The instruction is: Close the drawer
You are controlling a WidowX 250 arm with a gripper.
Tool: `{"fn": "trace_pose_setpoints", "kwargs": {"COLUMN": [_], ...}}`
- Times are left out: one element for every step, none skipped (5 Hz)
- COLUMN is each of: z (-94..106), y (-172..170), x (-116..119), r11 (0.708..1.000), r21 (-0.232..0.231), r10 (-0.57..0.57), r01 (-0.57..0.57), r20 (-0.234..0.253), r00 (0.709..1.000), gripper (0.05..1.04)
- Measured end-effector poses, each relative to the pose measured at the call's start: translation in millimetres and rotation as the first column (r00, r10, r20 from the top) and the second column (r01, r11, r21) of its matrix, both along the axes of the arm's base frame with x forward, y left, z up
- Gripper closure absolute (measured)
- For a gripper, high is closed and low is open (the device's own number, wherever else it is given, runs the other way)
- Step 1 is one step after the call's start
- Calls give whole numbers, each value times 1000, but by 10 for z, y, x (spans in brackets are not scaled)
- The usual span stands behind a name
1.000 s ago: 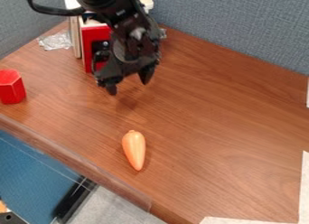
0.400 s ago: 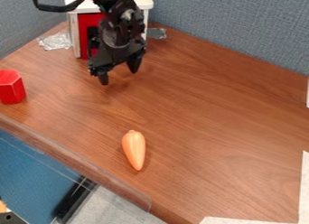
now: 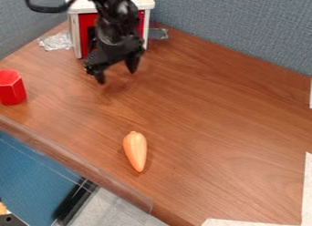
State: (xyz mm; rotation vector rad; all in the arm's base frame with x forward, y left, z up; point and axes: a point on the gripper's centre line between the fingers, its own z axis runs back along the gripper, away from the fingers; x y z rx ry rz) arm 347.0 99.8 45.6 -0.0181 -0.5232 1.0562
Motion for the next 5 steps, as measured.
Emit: {"fn": "trace_pose_setpoints", "kwargs": {"z": [303,546,647,732,839], "y": [-298,-538,-701,-784,-802], "x": [-164,-335,-524,-737,-973], "r11": [990,922,808,743,707], "r21": [-6,69,24,-29,-48], "r10": [-140,-381,-587,-668,-703], "r01": [140,381,589,668,706], "r20": [23,-16,-62,-98,-161], "r00": [990,924,807,738,693], "gripper": [84,84,84,84,84]}}
